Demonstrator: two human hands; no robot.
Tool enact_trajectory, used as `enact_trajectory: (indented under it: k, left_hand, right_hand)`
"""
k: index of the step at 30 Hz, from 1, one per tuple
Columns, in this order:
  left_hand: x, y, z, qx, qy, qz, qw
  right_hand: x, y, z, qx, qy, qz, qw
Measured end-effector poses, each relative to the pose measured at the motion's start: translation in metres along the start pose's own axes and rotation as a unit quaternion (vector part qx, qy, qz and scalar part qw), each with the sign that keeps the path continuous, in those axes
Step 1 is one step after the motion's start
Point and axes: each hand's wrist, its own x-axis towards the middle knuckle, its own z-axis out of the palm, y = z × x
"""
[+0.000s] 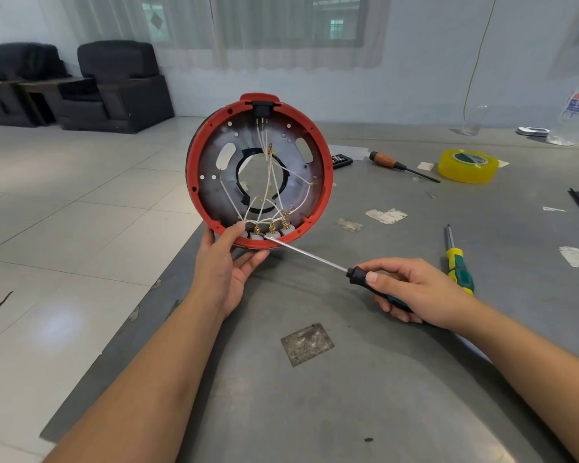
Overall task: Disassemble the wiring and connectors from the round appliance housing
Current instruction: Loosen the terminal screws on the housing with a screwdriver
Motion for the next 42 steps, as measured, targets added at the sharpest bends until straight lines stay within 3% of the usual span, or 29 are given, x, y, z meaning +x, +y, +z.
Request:
enact_trajectory:
  k: [22, 42]
  left_hand:
    - [-0.009, 0.004, 0.01, -0.106, 0.054, -0.031, 0.992]
    - [0.002, -0.001, 0.0, -0.065, 0.03, 0.0, 0.997]
  right_hand:
    - [0.002, 0.003, 0.022, -0.042, 0.011, -0.044, 0.998]
    - [-0.002, -0.006, 0.016, -0.053, 0.026, -0.035, 0.998]
